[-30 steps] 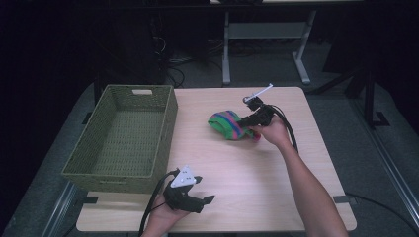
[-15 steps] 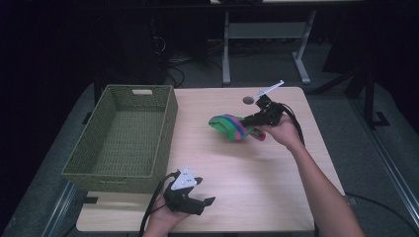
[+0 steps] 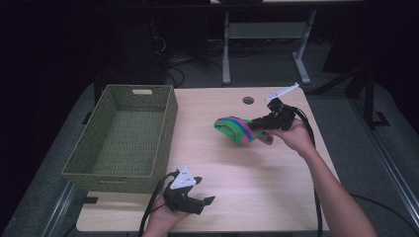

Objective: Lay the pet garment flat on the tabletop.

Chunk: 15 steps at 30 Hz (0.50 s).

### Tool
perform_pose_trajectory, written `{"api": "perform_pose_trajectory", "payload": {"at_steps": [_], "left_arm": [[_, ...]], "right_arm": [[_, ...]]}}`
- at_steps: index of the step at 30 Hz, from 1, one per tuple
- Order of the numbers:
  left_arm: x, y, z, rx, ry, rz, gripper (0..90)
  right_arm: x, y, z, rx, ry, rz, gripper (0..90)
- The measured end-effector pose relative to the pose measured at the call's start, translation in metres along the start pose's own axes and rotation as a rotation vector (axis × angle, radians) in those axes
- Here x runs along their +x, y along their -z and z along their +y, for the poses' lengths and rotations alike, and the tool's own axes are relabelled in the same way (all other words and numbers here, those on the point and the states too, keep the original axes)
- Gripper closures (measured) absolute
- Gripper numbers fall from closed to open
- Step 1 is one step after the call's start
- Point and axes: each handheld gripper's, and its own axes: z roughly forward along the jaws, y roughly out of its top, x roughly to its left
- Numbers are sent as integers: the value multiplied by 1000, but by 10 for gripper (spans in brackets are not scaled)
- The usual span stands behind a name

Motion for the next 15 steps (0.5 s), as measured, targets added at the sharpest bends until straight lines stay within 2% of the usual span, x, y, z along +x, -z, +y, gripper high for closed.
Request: {"api": "perform_pose_trajectory", "payload": {"at_steps": [3, 8, 11, 15], "left_arm": [[0, 0, 0, -2, -2, -3, 227], [0, 0, 0, -3, -1, -4, 228], [2, 0, 0, -6, 7, -7, 227], [2, 1, 0, -9, 12, -6, 227]], "right_arm": [[2, 6, -4, -19, -1, 9, 763], [6, 11, -6, -14, 17, 14, 763], [12, 14, -6, -12, 48, 21, 763], [19, 18, -6, -15, 59, 31, 763]]}}
